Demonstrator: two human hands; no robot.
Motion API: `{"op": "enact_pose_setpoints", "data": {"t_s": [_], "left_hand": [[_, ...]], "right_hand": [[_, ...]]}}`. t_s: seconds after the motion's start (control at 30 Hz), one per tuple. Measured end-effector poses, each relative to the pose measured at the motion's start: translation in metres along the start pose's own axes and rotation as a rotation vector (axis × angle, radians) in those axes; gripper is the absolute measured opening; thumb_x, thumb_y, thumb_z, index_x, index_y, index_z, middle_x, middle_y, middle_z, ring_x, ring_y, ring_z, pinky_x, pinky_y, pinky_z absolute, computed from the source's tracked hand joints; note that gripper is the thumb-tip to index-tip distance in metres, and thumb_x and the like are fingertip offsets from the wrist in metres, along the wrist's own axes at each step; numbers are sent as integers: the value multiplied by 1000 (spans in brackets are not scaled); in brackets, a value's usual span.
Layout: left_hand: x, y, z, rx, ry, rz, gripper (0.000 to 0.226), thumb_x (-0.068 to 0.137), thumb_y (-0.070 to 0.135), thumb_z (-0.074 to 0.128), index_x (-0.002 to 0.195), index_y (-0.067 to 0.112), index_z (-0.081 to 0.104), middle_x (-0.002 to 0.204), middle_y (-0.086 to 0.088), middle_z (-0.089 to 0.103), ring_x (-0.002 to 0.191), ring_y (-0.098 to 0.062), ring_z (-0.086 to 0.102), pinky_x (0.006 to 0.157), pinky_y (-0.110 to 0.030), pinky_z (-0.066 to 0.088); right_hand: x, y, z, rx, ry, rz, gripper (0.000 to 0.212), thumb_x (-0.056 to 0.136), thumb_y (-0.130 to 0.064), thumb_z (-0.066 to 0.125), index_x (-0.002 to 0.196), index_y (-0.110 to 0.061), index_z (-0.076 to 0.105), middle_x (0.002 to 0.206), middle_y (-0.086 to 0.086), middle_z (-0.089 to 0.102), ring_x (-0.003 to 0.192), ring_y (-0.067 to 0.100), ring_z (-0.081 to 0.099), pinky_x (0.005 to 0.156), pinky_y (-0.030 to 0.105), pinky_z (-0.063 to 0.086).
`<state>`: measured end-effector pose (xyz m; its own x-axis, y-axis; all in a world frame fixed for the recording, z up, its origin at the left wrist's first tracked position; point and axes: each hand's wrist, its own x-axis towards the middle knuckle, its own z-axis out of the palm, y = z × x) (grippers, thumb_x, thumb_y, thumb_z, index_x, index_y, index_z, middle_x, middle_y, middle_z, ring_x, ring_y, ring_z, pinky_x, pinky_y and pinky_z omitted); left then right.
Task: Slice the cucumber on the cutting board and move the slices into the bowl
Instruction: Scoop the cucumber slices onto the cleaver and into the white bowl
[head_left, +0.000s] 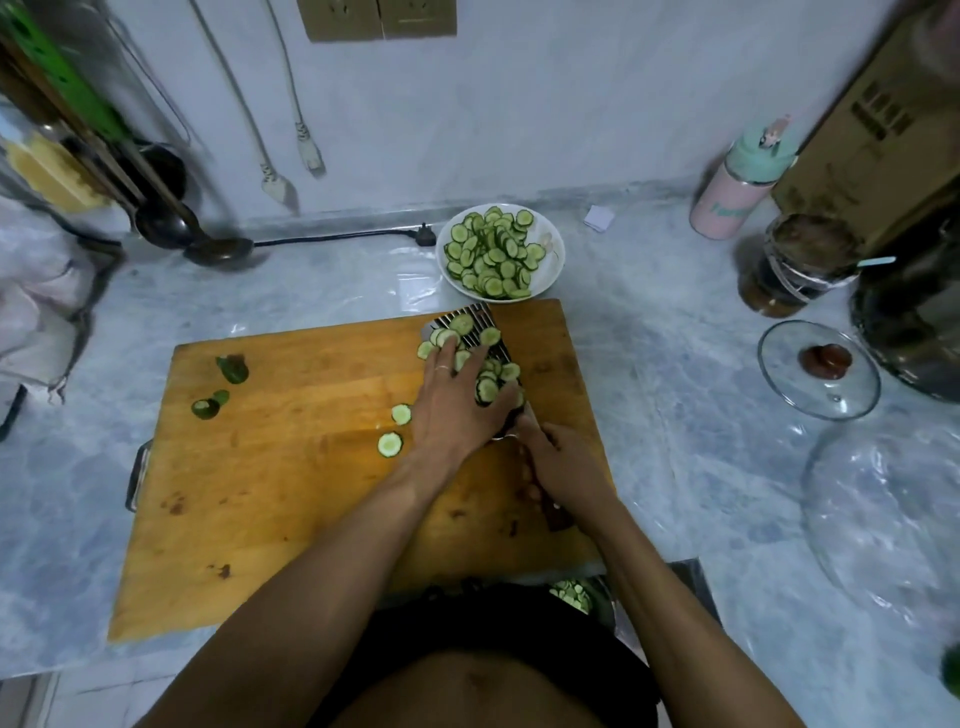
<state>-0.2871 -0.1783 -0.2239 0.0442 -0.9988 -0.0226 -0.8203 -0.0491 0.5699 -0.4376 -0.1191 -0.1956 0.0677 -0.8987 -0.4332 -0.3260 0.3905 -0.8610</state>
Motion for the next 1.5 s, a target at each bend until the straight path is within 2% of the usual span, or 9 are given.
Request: {"op": "enact_pose_setpoints", "data": {"t_s": [0.37,0.53,0.67,0.77,0.9,1.03,1.2,1.33,1.5], "left_hand": [[56,27,-7,76,-5,76,60,90,60,50,144,34,43,159,-3,27,147,-24,18,110,-45,37],[111,49,-11,47,7,116,60,90,61,52,142,32,47,157,-1,30,144,-22,23,109,-44,36],[162,58,-6,-30,-14,165,60,89,61,54,140,30,50,155,1,35,141,-20,29,111,-42,33],[196,55,3,-36,-20,202,59,88,64,52,137,31,52,151,3,40,137,-20,36,109,-42,37],[223,51,6,-8,-36,246,55,91,59,51,137,28,53,147,0,45,133,-22,41,104,-41,42],[241,34,1,88,-12,320,58,92,55,51,136,17,55,137,-11,56,123,-31,51,104,-42,42],[251,29,-11,131,55,491,53,94,43,49,134,8,57,135,-20,55,121,-38,52,101,-42,43],[255,44,2,305,-44,898,41,101,36,37,123,13,63,137,-12,55,125,-34,53,100,-45,46],[257,21,3,355,-72,940,40,100,30,41,122,8,66,129,-11,63,113,-32,63,94,-45,52]], "right_hand": [[36,-25,-21,65,82,-3,50,102,-48,43,70,-10,49,56,7,54,40,13,51,42,22,39],[73,-55,-43,53,139,-24,58,103,-48,43,65,-5,56,51,12,56,46,25,52,49,31,45],[118,-70,-56,4,245,-76,57,103,-43,44,56,-11,50,49,9,53,49,27,56,52,35,48],[144,-75,-61,-45,292,-95,56,104,-42,42,56,-13,47,52,9,53,51,25,55,54,34,47],[169,-80,-66,-136,336,-86,53,105,-40,41,58,-17,46,52,0,49,47,12,49,46,20,36],[185,-77,-68,-167,333,-57,48,104,-43,40,64,-18,49,62,5,58,54,19,56,52,27,44],[188,-79,-70,-205,321,-51,46,104,-42,40,68,-15,50,64,6,58,53,18,55,50,26,44],[190,-82,-75,-303,313,-49,46,104,-41,40,64,-18,41,61,-1,46,53,9,45,46,21,28],[189,-80,-82,-268,335,-33,46,103,-42,43,64,-18,42,61,-1,47,53,10,46,47,20,30]]}}
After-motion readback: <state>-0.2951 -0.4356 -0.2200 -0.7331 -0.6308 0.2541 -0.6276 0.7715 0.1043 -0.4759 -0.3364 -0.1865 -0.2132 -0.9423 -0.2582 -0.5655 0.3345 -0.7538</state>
